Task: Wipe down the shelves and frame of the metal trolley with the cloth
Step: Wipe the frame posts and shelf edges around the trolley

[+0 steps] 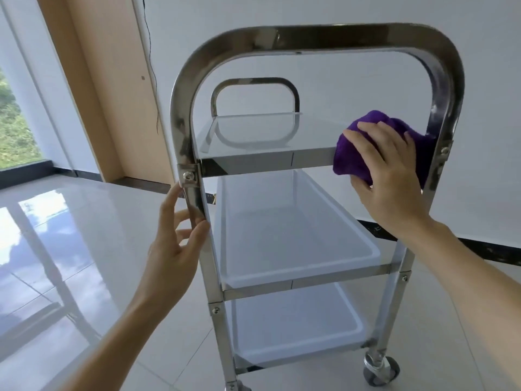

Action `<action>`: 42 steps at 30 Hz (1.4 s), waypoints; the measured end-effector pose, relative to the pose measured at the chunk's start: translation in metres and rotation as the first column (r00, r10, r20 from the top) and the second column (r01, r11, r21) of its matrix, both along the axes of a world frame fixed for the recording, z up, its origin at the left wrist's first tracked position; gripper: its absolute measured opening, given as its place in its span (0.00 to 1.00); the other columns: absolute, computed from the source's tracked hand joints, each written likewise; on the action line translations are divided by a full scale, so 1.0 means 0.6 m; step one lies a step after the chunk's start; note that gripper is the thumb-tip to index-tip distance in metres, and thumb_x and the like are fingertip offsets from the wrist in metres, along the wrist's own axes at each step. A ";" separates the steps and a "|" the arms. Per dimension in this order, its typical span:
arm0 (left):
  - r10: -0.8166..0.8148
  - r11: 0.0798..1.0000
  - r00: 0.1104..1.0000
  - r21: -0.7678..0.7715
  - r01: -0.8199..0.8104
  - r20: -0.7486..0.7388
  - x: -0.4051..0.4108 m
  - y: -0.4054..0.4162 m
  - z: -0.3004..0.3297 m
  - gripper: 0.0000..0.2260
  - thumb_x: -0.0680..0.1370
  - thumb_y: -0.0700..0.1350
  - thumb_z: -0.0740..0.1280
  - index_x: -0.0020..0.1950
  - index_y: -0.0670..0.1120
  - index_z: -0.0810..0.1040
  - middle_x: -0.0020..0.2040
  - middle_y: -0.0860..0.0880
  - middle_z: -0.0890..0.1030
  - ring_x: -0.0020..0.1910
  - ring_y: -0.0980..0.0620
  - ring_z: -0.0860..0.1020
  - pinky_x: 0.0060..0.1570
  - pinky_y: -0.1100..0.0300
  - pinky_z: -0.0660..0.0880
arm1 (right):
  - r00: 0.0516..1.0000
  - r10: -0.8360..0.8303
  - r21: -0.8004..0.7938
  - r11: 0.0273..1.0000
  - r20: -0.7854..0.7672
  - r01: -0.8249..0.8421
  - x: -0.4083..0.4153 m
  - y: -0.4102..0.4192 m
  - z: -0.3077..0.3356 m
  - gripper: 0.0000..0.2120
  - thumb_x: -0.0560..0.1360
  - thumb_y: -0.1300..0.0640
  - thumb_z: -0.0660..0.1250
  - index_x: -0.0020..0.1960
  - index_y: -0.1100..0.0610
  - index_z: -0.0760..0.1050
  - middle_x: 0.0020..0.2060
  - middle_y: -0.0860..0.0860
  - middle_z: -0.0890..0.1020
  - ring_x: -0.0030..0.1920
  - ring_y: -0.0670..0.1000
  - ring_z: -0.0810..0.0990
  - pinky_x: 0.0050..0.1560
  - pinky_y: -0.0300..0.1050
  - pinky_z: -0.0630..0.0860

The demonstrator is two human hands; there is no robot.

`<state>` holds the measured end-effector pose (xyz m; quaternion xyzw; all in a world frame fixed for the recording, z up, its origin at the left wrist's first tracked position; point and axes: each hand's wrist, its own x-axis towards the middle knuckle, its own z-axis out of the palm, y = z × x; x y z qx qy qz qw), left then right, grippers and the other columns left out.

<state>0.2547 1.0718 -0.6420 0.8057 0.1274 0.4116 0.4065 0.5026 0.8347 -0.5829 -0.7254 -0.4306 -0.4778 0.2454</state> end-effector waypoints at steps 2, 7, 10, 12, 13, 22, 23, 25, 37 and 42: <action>0.004 1.000 1.000 -0.001 -0.004 0.001 0.001 0.001 -0.003 0.29 0.78 0.58 0.60 0.74 0.72 0.49 0.60 0.56 0.77 0.53 0.55 0.81 0.46 0.64 0.74 | 0.997 0.053 0.035 0.998 -0.049 -0.052 -0.013 -0.005 -0.016 0.31 0.74 0.68 0.70 0.75 0.58 0.67 0.74 0.58 0.67 0.77 0.61 0.60 0.75 0.67 0.56; 0.042 0.999 0.999 0.002 -0.042 0.010 0.005 -0.016 -0.003 0.27 0.78 0.60 0.56 0.70 0.78 0.46 0.58 0.57 0.77 0.52 0.66 0.78 0.45 0.71 0.70 | 0.957 0.242 0.114 0.968 -0.158 -0.225 -0.057 -0.001 -0.076 0.32 0.73 0.70 0.70 0.74 0.60 0.66 0.74 0.57 0.63 0.78 0.59 0.57 0.74 0.62 0.64; 0.050 0.999 0.999 0.007 -0.050 -0.008 0.004 -0.015 -0.002 0.28 0.79 0.58 0.56 0.72 0.75 0.45 0.60 0.58 0.76 0.51 0.69 0.77 0.46 0.72 0.70 | 0.913 0.328 0.134 0.943 -0.242 -0.303 -0.076 0.021 -0.110 0.32 0.73 0.71 0.72 0.74 0.59 0.66 0.74 0.56 0.64 0.76 0.57 0.62 0.72 0.60 0.68; 0.045 0.999 0.999 0.012 -0.045 -0.010 0.002 -0.015 -0.002 0.28 0.79 0.58 0.56 0.74 0.72 0.45 0.61 0.58 0.75 0.53 0.70 0.75 0.48 0.72 0.69 | 0.847 0.401 0.160 0.916 -0.350 -0.368 -0.089 0.042 -0.132 0.32 0.73 0.70 0.71 0.74 0.56 0.66 0.73 0.53 0.65 0.74 0.55 0.65 0.73 0.55 0.67; 0.042 0.999 0.999 0.013 -0.041 -0.006 0.002 -0.018 -0.002 0.28 0.79 0.57 0.56 0.75 0.70 0.45 0.61 0.58 0.75 0.53 0.70 0.75 0.49 0.71 0.69 | 0.793 0.440 0.174 0.898 -0.422 -0.405 -0.095 0.056 -0.142 0.32 0.73 0.70 0.71 0.73 0.55 0.67 0.73 0.52 0.66 0.73 0.53 0.66 0.72 0.53 0.67; 0.111 0.992 0.991 0.045 -0.114 0.076 0.019 -0.034 -0.017 0.28 0.84 0.47 0.57 0.75 0.70 0.46 0.54 0.59 0.77 0.53 0.68 0.76 0.54 0.62 0.72 | 0.892 -0.002 -0.556 0.783 -0.453 -0.280 -0.222 0.212 -0.281 0.32 0.74 0.51 0.71 0.73 0.45 0.60 0.76 0.53 0.63 0.77 0.62 0.57 0.75 0.69 0.49; 0.122 0.991 0.990 0.053 -0.126 0.070 0.021 -0.034 -0.021 0.31 0.84 0.45 0.59 0.75 0.70 0.45 0.54 0.59 0.77 0.54 0.68 0.75 0.55 0.63 0.73 | 0.899 -0.030 -0.536 0.811 -0.436 -0.233 -0.233 0.220 -0.284 0.33 0.72 0.52 0.74 0.72 0.46 0.62 0.75 0.53 0.66 0.76 0.63 0.60 0.74 0.71 0.51; 0.133 0.989 0.990 0.061 -0.136 0.055 0.027 -0.034 -0.025 0.37 0.82 0.39 0.63 0.77 0.66 0.43 0.61 0.51 0.77 0.60 0.56 0.76 0.61 0.52 0.75 | 0.921 -0.052 -0.512 0.842 -0.387 -0.168 -0.244 0.230 -0.287 0.34 0.68 0.54 0.78 0.70 0.48 0.67 0.72 0.53 0.72 0.73 0.64 0.66 0.73 0.71 0.57; 0.067 0.976 0.997 0.205 -0.072 0.031 0.013 -0.009 -0.024 0.42 0.79 0.34 0.65 0.81 0.51 0.39 0.44 0.48 0.73 0.43 0.50 0.75 0.46 0.63 0.76 | 0.979 -0.096 -0.515 0.857 -0.177 -0.009 -0.099 0.067 -0.295 0.38 0.65 0.60 0.78 0.73 0.49 0.71 0.70 0.50 0.75 0.68 0.58 0.75 0.68 0.62 0.70; 0.075 0.983 0.995 0.163 -0.084 0.060 0.022 -0.021 -0.029 0.41 0.79 0.33 0.63 0.81 0.54 0.39 0.42 0.47 0.71 0.41 0.50 0.73 0.44 0.70 0.71 | 0.962 -0.185 -0.481 0.874 -0.202 0.067 -0.082 0.049 -0.304 0.37 0.63 0.61 0.80 0.70 0.52 0.74 0.67 0.52 0.77 0.66 0.60 0.76 0.68 0.64 0.68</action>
